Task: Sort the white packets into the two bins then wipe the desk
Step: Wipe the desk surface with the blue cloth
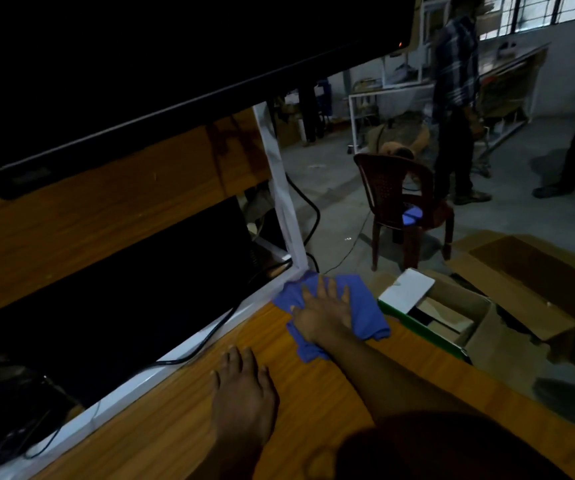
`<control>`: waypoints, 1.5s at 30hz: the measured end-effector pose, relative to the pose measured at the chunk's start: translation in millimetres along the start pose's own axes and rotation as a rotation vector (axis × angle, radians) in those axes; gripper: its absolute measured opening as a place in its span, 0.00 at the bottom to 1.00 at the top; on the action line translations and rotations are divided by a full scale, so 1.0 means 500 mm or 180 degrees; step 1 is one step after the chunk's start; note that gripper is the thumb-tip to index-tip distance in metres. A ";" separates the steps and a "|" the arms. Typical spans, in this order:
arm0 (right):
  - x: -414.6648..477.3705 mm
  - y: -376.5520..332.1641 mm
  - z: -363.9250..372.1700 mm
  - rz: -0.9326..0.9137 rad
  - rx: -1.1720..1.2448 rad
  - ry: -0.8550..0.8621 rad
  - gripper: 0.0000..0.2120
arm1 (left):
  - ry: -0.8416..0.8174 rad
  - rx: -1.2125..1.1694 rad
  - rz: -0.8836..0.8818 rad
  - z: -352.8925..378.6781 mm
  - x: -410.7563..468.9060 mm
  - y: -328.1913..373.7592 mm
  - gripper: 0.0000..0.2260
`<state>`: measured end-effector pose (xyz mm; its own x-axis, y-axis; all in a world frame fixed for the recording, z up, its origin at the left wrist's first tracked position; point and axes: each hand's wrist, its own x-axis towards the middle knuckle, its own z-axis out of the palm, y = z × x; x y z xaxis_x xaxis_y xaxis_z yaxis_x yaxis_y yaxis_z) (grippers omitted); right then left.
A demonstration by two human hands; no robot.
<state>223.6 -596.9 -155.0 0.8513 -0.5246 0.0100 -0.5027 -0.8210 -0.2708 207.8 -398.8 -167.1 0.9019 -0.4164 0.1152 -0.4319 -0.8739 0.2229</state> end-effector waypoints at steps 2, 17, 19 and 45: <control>0.001 -0.047 0.016 -0.0374 0.0095 -0.0063 0.31 | 0.0036 0.0018 0.0024 -0.001 0.005 -0.004 0.26; -0.069 -0.028 0.021 -0.1405 -0.0064 -0.0433 0.29 | 0.0026 -0.0451 0.0279 -0.009 0.000 -0.022 0.23; -0.068 0.012 0.008 -0.1258 -0.0096 -0.0417 0.30 | -0.0204 -0.0577 0.0525 -0.024 -0.008 -0.052 0.24; -0.250 -0.245 0.094 -0.1198 -0.0038 -0.0282 0.34 | 0.0041 -0.0318 0.0427 -0.091 -0.083 -0.331 0.32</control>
<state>185.9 -420.2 -168.2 0.9860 -0.1651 0.0233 -0.1539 -0.9552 -0.2527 241.5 -225.7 -164.6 0.8361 -0.5238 0.1628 -0.5477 -0.7811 0.2999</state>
